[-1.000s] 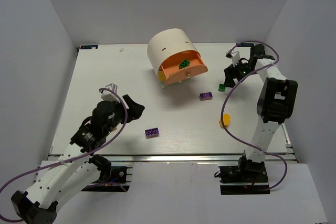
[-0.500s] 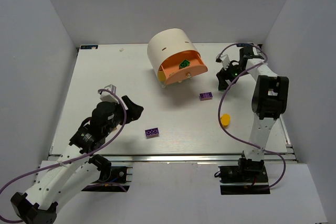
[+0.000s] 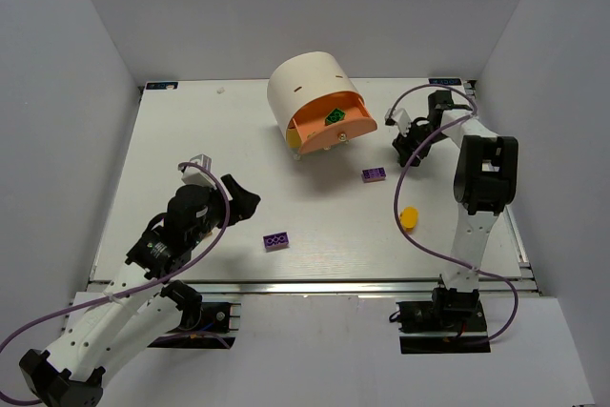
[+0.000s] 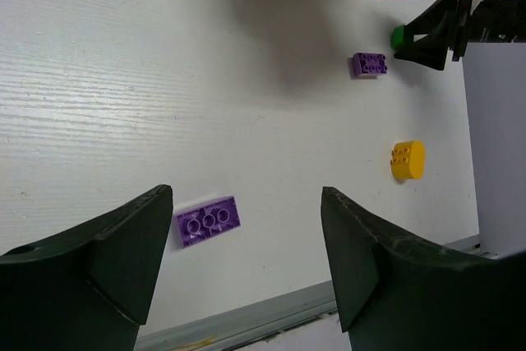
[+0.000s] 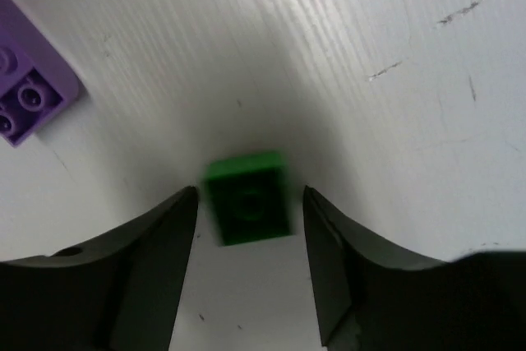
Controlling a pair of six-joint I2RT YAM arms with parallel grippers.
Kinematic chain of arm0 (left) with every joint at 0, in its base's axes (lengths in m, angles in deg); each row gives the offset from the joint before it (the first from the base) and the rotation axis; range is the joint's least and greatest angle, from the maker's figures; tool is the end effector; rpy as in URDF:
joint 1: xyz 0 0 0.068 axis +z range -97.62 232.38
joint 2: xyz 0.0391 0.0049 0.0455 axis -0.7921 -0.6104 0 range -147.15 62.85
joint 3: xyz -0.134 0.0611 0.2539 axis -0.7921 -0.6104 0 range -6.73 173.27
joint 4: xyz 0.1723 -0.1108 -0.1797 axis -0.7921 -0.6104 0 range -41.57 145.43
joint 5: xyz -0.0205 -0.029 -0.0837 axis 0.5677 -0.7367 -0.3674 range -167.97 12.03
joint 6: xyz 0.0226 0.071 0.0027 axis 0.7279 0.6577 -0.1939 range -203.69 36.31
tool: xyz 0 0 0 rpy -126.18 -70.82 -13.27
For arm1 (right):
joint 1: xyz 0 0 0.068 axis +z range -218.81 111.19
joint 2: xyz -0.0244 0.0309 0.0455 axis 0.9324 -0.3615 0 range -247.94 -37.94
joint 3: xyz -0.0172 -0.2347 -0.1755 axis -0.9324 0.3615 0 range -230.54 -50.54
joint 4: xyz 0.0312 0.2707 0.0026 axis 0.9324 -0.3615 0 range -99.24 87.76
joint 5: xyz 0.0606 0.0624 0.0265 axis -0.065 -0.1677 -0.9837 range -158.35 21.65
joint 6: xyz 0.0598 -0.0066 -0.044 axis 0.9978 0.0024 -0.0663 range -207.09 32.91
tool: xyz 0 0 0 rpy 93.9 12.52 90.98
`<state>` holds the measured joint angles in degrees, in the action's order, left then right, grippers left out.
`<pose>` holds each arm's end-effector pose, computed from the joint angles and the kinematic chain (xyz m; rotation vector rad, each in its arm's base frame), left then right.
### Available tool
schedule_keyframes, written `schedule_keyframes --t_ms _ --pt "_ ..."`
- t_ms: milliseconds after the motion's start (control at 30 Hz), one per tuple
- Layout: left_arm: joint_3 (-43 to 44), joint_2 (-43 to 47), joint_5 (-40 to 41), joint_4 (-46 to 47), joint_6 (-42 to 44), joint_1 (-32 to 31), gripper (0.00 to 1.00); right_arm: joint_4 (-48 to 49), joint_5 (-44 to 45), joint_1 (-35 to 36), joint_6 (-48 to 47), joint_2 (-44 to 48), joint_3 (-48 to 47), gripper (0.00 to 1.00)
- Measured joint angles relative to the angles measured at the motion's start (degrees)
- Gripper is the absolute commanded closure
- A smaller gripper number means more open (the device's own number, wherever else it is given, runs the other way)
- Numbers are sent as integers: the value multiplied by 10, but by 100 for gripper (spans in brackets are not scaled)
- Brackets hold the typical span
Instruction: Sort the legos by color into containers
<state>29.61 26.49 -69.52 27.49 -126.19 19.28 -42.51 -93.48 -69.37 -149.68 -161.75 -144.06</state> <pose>0.1450 -0.0835 0.2788 -0.2673 2.1035 -0.6569 0.4744 0.0219 0.1498 -1.4331 2.1903 0.2620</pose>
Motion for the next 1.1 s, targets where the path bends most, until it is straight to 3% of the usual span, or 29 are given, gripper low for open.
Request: schedule_keyframes --t_ms 100,167,300,500,700,900,1100 --pt "0 0 0 0 0 0 18 5 -1 0 -9 9 13 68" --pt "0 -1 2 -2 0 0 18 6 -3 0 -10 11 16 79" --pt "0 -3 19 -16 -8 0 19 5 -13 0 -12 15 21 90" --pt "7 -13 78 -80 -39 0 18 -30 -44 -7 27 59 4 94" --pt "19 -23 137 -143 -67 4 15 -52 -104 -5 99 177 -104 95" --pt "33 -44 172 -176 -73 4 15 -41 -171 71 196 225 -246 94" --pt "34 -39 178 -185 -80 4 15 -33 -194 142 284 197 -263 90"
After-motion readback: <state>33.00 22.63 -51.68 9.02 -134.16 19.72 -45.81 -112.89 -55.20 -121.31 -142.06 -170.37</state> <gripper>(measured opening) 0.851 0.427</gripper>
